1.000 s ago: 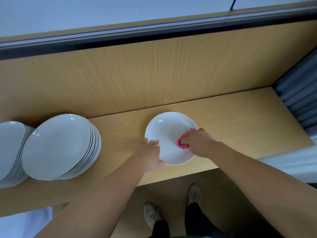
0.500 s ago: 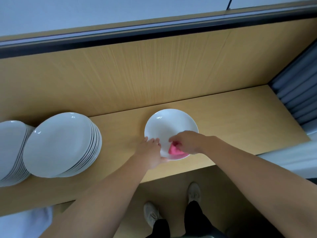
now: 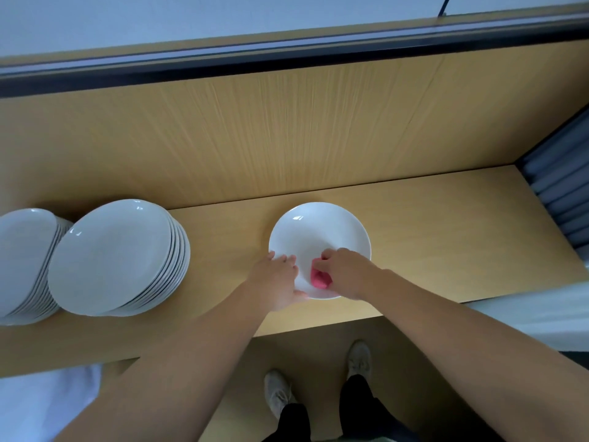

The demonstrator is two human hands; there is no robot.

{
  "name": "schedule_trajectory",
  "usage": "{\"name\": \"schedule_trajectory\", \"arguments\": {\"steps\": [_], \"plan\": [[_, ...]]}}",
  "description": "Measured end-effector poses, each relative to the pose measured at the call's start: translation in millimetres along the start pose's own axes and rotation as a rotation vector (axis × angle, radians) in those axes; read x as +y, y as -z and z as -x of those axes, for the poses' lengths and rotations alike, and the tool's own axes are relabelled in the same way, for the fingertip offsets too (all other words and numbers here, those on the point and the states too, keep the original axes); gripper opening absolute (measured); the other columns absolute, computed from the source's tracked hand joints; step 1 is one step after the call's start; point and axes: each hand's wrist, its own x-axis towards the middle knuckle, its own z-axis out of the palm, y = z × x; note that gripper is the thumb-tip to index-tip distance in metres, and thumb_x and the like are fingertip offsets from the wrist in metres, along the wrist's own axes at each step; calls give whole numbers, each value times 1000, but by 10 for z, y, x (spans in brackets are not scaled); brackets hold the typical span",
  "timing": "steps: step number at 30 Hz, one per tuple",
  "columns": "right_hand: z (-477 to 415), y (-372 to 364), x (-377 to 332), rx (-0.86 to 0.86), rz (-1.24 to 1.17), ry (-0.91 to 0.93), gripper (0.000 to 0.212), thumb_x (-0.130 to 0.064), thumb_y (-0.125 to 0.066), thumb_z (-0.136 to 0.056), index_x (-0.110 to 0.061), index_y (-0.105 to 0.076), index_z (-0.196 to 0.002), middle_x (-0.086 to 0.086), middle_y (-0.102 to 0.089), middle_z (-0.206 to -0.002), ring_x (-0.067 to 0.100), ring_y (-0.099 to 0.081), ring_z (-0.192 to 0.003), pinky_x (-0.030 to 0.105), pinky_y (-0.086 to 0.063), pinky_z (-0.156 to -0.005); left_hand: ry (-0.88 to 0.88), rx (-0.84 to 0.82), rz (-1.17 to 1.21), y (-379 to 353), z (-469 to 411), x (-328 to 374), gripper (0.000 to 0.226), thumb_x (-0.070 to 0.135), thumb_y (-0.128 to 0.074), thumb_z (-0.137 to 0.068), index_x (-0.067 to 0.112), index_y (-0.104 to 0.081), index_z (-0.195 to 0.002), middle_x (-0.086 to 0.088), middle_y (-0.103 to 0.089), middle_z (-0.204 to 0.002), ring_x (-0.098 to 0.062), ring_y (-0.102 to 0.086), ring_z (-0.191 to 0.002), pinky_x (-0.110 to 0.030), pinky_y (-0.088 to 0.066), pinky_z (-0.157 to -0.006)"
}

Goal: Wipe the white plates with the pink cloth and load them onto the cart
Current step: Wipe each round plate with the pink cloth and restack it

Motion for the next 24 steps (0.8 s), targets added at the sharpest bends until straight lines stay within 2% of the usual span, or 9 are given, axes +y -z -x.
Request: {"name": "schedule_trajectory", "arguments": {"steps": [5, 8, 10, 11, 14, 17, 20, 24], "plan": [[214, 157, 141, -102, -223, 43, 19, -10, -47, -84, -24, -59, -89, -4, -58, -86, 21, -54, -79, 31, -41, -64, 33, -51, 9, 49, -13, 19, 72, 67, -39, -90, 13, -48, -136, -3, -35, -149, -19, -37, -132, -37, -16, -117], [344, 290, 321, -1, -311, 18, 20, -17, -47, -87, -30, -62, -92, -8, -62, -90, 18, -57, -86, 33, -47, -74, 76, -68, -11, 148, -35, 154, 63, 66, -47, -86, 15, -57, -121, -5, -50, -127, -23, -47, -116, -37, -29, -104], [428, 358, 464, 109, -375, -5, 21, -18, -48, -86, -33, -62, -91, -12, -62, -92, 15, -57, -89, 33, -49, -78, 74, -6, 11, 216, -51, 353, 52, 60, -52, -83, 15, -57, -110, -3, -55, -111, -24, -50, -107, -37, -32, -95], [465, 386, 529, 155, -391, -15, 22, -16, -48, -86, -33, -62, -89, -13, -62, -92, 13, -56, -89, 32, -49, -79, 58, 32, 28, 230, -72, 473, 47, 54, -52, -84, 14, -55, -108, -3, -55, -109, -24, -50, -107, -37, -33, -92], [533, 437, 681, 241, -428, -32, 26, -11, -50, -85, -34, -61, -89, -14, -59, -93, 11, -54, -89, 30, -48, -78, 24, 92, 39, 189, -182, 816, 47, 42, -50, -91, 9, -46, -124, -8, -48, -129, -28, -43, -123, -42, -34, -96], [560, 443, 794, 291, -467, -41, 26, -14, -52, -84, -37, -62, -92, -13, -58, -93, 10, -55, -90, 28, -47, -78, 85, 12, -4, 152, -286, 1029, 57, 22, -49, -94, 4, -29, -144, -16, -22, -153, -34, -25, -139, -50, -31, -106], [577, 417, 895, 316, -496, -38, 27, -15, -55, -84, -40, -61, -92, -15, -57, -91, 6, -55, -90, 25, -47, -78, 115, -88, -30, 163, -323, 1143, 66, 4, -48, -91, -3, -15, -149, -23, -8, -156, -39, -16, -144, -49, -36, -106], [603, 425, 961, 339, -529, -35, 27, -16, -57, -85, -41, -62, -93, -18, -57, -91, 1, -55, -89, 25, -49, -80, 89, -99, -28, 230, -278, 1182, 65, -1, -47, -91, -6, -17, -148, -26, -13, -155, -40, -23, -141, -46, -44, -101]]}}
